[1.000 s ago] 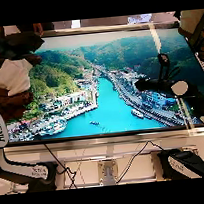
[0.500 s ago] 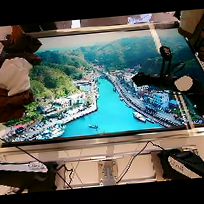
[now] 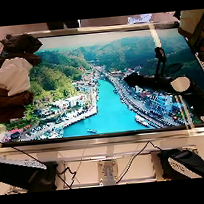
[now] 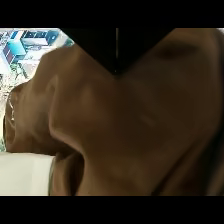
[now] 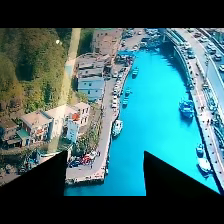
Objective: Fold the shirts.
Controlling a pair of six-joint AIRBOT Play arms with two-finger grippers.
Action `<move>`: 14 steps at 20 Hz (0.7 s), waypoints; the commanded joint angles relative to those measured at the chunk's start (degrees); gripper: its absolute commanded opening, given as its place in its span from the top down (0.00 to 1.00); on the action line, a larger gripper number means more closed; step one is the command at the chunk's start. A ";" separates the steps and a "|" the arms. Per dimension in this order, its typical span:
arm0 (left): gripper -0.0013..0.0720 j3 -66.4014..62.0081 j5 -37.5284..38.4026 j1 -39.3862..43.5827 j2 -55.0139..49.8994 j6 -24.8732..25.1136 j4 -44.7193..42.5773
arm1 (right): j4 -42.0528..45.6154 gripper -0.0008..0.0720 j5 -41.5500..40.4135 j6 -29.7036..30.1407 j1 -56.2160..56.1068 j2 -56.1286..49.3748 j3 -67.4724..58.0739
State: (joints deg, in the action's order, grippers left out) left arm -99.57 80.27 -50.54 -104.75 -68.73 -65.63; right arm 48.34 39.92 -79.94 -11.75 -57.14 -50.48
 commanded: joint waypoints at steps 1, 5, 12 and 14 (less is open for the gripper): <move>0.96 0.83 -1.57 3.13 -6.08 3.48 -2.05 | -0.81 0.26 -6.12 -0.04 -5.42 0.02 -0.04; 0.62 0.83 1.38 4.46 -9.25 6.91 3.82 | -0.50 0.26 -11.41 -1.66 -7.96 0.02 -0.04; 0.96 -2.73 6.67 3.48 -9.64 17.22 37.88 | 0.98 0.26 -12.20 -1.70 -7.87 0.02 -0.04; 0.96 -3.45 7.85 3.54 -9.64 15.52 31.61 | 0.98 0.26 -12.20 -1.68 -7.87 0.02 -0.04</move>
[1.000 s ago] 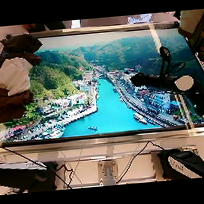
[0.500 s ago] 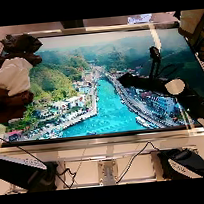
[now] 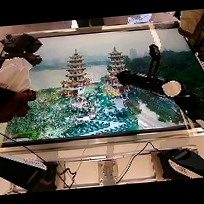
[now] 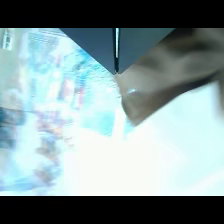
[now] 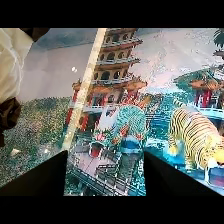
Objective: Fold the shirts.
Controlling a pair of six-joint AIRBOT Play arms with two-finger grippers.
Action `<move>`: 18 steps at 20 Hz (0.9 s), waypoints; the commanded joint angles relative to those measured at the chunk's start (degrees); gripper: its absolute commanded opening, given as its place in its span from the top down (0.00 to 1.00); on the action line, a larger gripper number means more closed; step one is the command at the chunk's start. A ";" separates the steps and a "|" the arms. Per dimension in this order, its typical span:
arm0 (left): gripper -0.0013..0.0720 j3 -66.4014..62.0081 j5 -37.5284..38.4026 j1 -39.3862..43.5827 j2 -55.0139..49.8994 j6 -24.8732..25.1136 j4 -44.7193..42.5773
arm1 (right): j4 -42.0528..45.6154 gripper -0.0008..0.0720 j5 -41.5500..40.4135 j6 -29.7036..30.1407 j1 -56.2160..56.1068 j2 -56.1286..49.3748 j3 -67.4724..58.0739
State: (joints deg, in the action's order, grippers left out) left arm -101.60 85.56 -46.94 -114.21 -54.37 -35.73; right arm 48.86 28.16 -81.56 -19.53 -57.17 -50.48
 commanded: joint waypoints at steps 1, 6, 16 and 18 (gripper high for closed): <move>0.96 -1.42 2.78 -0.15 -0.17 0.04 -1.77 | 0.44 0.26 -0.44 -0.07 -0.09 0.04 -0.04; 0.96 -1.42 5.44 -2.47 -0.04 -2.86 1.88 | 0.42 0.26 -0.42 -0.07 -0.09 0.04 -0.04; 0.97 -1.44 11.32 -8.79 1.07 -3.39 28.68 | 0.44 0.26 -0.37 -0.07 -0.09 0.04 -0.04; 0.97 -3.69 8.63 -9.18 3.02 -2.64 24.72 | 0.44 0.26 -0.24 -0.07 -0.09 0.04 -0.04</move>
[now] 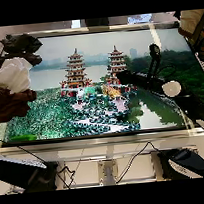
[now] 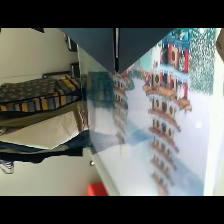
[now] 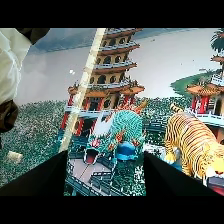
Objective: Fold the shirts.
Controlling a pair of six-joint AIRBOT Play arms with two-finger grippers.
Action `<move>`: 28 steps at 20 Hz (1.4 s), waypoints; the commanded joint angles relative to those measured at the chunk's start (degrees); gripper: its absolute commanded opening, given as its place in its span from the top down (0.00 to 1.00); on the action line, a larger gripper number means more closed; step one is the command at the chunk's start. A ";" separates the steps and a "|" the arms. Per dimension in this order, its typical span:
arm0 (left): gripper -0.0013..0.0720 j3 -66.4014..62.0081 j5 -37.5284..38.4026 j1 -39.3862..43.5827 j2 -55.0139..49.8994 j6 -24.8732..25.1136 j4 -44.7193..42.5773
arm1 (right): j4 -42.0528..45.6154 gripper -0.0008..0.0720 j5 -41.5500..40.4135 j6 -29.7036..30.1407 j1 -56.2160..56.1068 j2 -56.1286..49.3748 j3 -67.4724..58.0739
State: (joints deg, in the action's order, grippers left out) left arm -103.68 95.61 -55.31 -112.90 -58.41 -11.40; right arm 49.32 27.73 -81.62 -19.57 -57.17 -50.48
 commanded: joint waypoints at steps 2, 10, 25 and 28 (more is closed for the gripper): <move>0.97 -6.64 -4.92 -1.09 3.87 -1.46 -11.54 | -0.02 0.26 0.24 0.00 -0.04 0.04 -0.04; 0.97 -14.38 -16.48 -0.85 11.63 -19.19 -67.30 | 2.29 0.26 0.24 0.07 -0.04 0.04 -0.04; 0.51 0.35 -16.46 5.18 -2.16 -9.86 -58.25 | 4.94 0.26 -1.84 0.02 -0.04 0.04 -0.04; 0.93 0.35 -16.50 9.44 -3.91 -6.71 -51.65 | 4.98 0.27 -2.97 0.07 -0.04 0.04 -0.04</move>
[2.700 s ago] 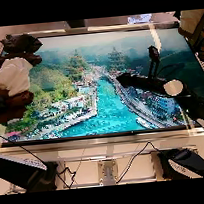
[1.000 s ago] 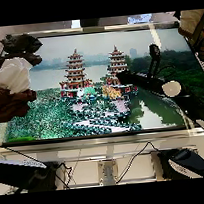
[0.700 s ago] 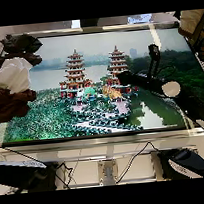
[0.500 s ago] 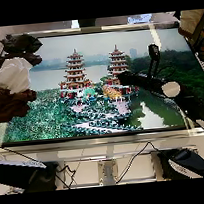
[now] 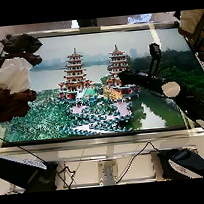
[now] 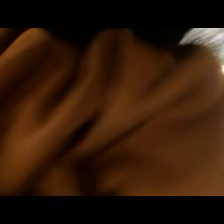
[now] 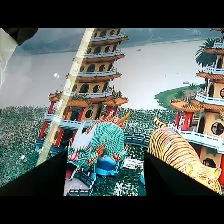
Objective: Fold the shirts.
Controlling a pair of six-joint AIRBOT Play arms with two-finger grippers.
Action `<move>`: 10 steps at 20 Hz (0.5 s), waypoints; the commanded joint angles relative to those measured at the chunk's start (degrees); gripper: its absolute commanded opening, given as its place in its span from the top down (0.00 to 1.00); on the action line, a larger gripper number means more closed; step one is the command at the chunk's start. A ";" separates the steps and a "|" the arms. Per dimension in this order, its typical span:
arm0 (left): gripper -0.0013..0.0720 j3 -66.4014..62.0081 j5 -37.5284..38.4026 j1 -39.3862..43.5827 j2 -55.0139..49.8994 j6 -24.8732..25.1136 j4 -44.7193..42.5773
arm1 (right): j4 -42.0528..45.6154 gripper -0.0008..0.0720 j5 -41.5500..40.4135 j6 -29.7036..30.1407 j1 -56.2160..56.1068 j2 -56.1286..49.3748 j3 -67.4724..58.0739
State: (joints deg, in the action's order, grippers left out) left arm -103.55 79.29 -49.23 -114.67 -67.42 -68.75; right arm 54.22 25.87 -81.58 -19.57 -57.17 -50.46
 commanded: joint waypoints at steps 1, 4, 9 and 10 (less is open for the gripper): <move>0.96 0.22 -0.04 5.27 -2.27 2.34 7.30 | 0.13 0.27 -1.40 0.07 -0.04 0.04 -0.07; 0.97 0.17 2.10 11.23 -1.95 2.78 15.98 | 1.53 0.27 -1.40 0.17 -0.04 0.04 -0.07; 0.97 -0.39 8.61 26.38 7.67 8.00 31.80 | 7.15 0.27 -6.05 0.09 0.09 0.04 -0.07; 0.97 -1.22 9.03 30.32 11.04 7.87 33.31 | 8.96 0.41 -8.07 0.02 0.09 0.04 -0.07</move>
State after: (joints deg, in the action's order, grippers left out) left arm -103.81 84.88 -27.73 -109.78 -61.47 -44.14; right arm 58.74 22.02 -81.43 -19.53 -57.17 -50.46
